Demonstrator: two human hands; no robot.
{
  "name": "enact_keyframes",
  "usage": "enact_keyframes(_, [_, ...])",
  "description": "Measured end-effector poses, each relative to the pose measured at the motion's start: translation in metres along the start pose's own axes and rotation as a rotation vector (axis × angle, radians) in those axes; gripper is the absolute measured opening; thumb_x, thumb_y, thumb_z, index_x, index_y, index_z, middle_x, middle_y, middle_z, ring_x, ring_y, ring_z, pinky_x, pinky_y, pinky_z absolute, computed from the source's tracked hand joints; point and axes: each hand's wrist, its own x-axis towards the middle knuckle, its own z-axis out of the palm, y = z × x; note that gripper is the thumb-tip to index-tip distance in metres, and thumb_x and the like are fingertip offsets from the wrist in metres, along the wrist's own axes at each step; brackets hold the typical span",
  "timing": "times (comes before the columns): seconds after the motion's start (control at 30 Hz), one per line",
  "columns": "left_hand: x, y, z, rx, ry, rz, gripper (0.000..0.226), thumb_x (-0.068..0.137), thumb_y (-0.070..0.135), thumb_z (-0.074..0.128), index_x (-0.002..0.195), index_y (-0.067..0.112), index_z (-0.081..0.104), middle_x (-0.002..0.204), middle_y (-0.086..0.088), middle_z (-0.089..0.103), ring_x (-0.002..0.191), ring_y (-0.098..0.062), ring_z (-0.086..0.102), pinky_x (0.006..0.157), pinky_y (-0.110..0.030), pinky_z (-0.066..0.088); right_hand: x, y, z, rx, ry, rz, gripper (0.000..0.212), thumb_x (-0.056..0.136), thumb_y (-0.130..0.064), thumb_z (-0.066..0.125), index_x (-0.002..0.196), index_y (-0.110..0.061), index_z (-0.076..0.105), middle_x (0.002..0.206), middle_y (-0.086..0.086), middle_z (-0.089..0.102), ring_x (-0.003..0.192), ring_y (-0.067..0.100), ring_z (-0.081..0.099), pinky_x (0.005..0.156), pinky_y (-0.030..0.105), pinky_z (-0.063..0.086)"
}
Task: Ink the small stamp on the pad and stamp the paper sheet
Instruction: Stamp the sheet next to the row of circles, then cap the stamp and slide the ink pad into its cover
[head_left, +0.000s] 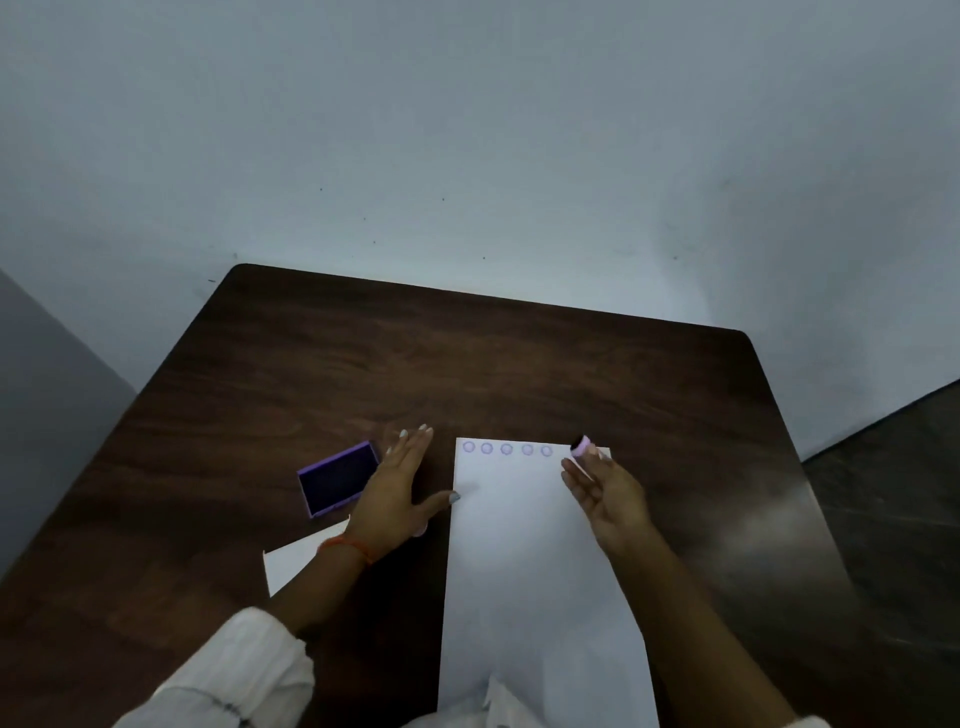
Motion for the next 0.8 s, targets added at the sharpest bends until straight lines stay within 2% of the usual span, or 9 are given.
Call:
enact_keyframes(0.1, [-0.022, -0.005, -0.001, -0.065, 0.051, -0.052, 0.084, 0.077, 0.033, 0.071, 0.144, 0.027, 0.021, 0.155, 0.002, 0.023, 0.144, -0.017, 0.017, 0.116, -0.039, 0.023, -0.013, 0.017, -0.014, 0.171, -0.108, 0.104, 0.024, 0.088, -0.012, 0.056, 0.107, 0.003, 0.06, 0.071, 0.008, 0.075, 0.066, 0.017, 0.073, 0.054, 0.023, 0.06])
enact_keyframes(0.17, [-0.035, -0.009, 0.001, -0.055, 0.076, -0.078, 0.08, 0.077, 0.032, 0.071, 0.143, 0.026, 0.025, 0.153, -0.001, 0.029, 0.14, -0.02, 0.027, 0.113, -0.038, 0.028, -0.022, 0.03, -0.02, 0.224, -0.142, 0.158, 0.021, 0.089, -0.013, 0.054, 0.101, 0.002, 0.061, 0.066, 0.008, 0.076, 0.062, 0.016, 0.073, 0.053, 0.023, 0.06])
enact_keyframes(0.3, [-0.051, -0.015, 0.009, 0.034, 0.082, -0.124, 0.078, 0.077, 0.028, 0.072, 0.142, 0.02, 0.03, 0.15, -0.005, 0.035, 0.138, -0.024, 0.032, 0.112, -0.037, 0.029, -0.034, 0.048, -0.021, 0.256, -0.18, 0.214, 0.017, 0.09, -0.014, 0.052, 0.094, -0.001, 0.062, 0.067, 0.01, 0.076, 0.063, 0.018, 0.073, 0.053, 0.024, 0.06])
enact_keyframes(0.43, [-0.054, -0.018, 0.013, 0.115, 0.11, -0.127, 0.07, 0.078, 0.022, 0.071, 0.138, 0.015, 0.036, 0.146, -0.008, 0.04, 0.135, -0.025, 0.034, 0.112, -0.035, 0.028, -0.04, 0.057, -0.021, 0.259, -0.194, 0.215, 0.019, 0.079, -0.014, 0.059, 0.093, -0.001, 0.063, 0.068, 0.011, 0.076, 0.063, 0.02, 0.074, 0.053, 0.026, 0.061])
enact_keyframes(0.57, [-0.052, -0.019, 0.014, 0.145, 0.131, -0.131, 0.06, 0.079, 0.022, 0.07, 0.134, 0.015, 0.045, 0.14, -0.01, 0.047, 0.13, -0.027, 0.039, 0.109, -0.035, 0.032, -0.042, 0.06, -0.021, 0.236, -0.193, 0.202, 0.017, 0.09, -0.013, 0.05, 0.091, -0.002, 0.063, 0.068, 0.01, 0.077, 0.063, 0.019, 0.074, 0.055, 0.026, 0.061])
enact_keyframes(0.8, [-0.051, -0.019, 0.014, 0.105, 0.178, -0.114, 0.034, 0.077, 0.019, 0.072, 0.11, 0.011, 0.066, 0.12, -0.01, 0.061, 0.116, -0.028, 0.05, 0.1, -0.034, 0.038, -0.045, 0.062, -0.02, 0.187, -0.215, 0.172, 0.018, 0.092, -0.013, 0.048, 0.091, -0.003, 0.063, 0.068, 0.008, 0.077, 0.064, 0.017, 0.074, 0.056, 0.024, 0.061])
